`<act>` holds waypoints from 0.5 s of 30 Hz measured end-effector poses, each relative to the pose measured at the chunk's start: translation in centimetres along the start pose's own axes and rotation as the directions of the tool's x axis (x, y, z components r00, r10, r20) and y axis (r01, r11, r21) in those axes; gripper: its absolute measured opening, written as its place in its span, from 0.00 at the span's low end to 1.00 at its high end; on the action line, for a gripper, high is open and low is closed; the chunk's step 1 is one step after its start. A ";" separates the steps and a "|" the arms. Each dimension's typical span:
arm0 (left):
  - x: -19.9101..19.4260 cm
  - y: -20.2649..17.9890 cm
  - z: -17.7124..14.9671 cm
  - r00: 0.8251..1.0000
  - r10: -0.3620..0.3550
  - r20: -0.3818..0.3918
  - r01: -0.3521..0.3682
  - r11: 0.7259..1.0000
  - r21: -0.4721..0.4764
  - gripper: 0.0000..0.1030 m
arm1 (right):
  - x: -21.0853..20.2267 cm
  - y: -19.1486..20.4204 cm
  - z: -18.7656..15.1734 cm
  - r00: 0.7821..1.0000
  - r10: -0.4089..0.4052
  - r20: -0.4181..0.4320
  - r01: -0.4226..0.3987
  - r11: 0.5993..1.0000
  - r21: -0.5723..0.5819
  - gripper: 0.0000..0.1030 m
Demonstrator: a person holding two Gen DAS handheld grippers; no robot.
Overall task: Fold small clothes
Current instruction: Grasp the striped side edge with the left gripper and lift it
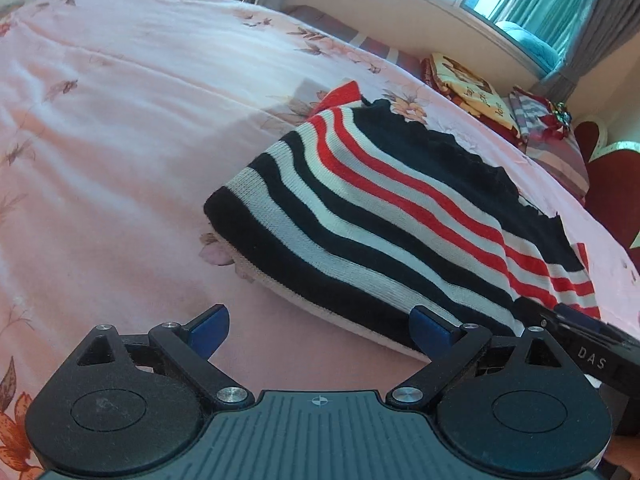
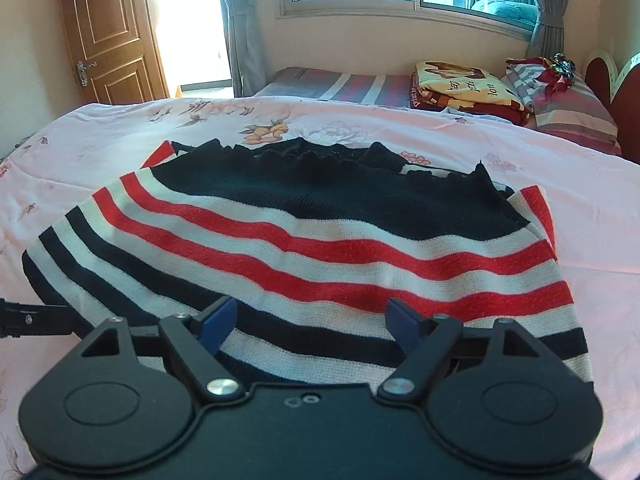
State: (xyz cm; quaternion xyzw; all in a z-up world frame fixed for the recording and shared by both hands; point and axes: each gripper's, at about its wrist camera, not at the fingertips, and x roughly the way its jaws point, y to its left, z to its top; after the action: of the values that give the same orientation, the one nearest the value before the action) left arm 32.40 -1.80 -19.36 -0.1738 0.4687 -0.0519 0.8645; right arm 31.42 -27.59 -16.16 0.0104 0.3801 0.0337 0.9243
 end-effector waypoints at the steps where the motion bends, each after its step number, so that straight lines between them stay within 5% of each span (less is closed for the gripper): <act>1: 0.5 0.6 0.2 0.999 -0.035 -0.011 0.034 0.999 -0.040 0.93 | 0.0 0.1 0.0 1.000 -0.009 -0.003 0.009 1.000 0.002 0.78; 7: 2.5 2.3 1.0 0.977 -0.205 0.065 0.214 0.960 -0.178 0.93 | 0.4 1.2 0.3 0.998 -0.063 -0.010 0.062 0.998 -0.032 0.78; 11: 3.8 1.9 1.6 0.964 -0.243 0.108 0.260 0.945 -0.199 0.92 | 0.6 1.5 0.7 0.996 -0.089 -0.002 0.089 0.996 -0.032 0.77; 15: 4.8 2.4 2.6 0.961 -0.241 0.138 0.267 0.939 -0.216 0.68 | 0.8 1.2 1.1 0.990 -0.138 0.014 0.138 0.990 -0.034 0.73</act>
State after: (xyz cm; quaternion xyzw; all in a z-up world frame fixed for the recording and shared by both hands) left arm 37.04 -0.07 -22.66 -0.3353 0.3972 -0.0983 0.8486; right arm 32.66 -26.32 -15.90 -0.0318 0.3736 -0.0237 0.9267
